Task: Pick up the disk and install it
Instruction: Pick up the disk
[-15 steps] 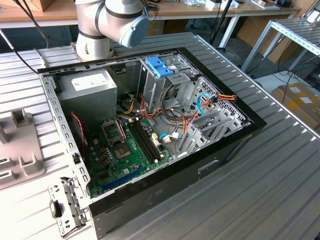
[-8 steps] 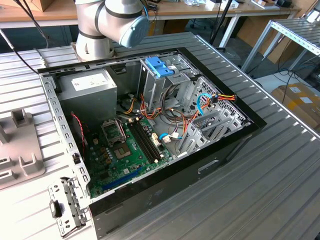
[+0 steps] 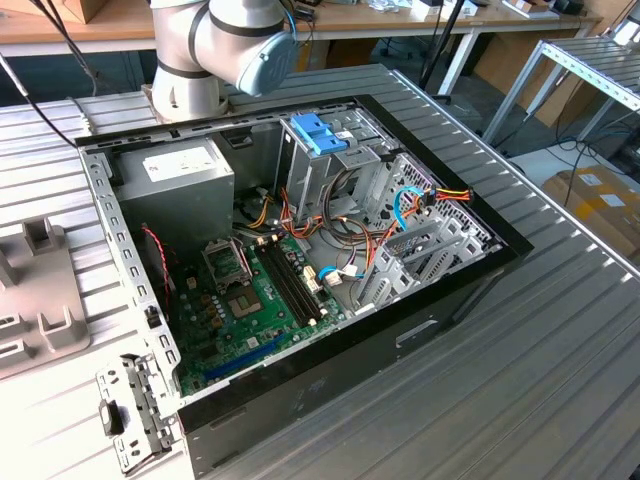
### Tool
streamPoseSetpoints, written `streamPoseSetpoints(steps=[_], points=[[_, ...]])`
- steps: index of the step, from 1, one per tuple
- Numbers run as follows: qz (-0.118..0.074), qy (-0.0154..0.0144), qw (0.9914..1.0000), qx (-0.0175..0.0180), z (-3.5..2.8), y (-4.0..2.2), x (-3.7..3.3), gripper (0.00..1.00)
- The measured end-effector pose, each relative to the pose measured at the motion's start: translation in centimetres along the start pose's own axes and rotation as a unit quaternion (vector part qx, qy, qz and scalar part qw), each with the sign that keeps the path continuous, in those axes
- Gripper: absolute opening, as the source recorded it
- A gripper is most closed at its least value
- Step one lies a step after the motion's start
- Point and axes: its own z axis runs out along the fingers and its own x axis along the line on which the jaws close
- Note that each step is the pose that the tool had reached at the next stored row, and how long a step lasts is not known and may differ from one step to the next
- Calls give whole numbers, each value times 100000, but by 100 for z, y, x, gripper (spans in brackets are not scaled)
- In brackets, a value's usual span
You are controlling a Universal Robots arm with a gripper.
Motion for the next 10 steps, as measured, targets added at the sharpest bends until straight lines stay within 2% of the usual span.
streamPoseSetpoints(steps=[10], points=[[-3,2,100000,-3,17,-5,-104,42]])
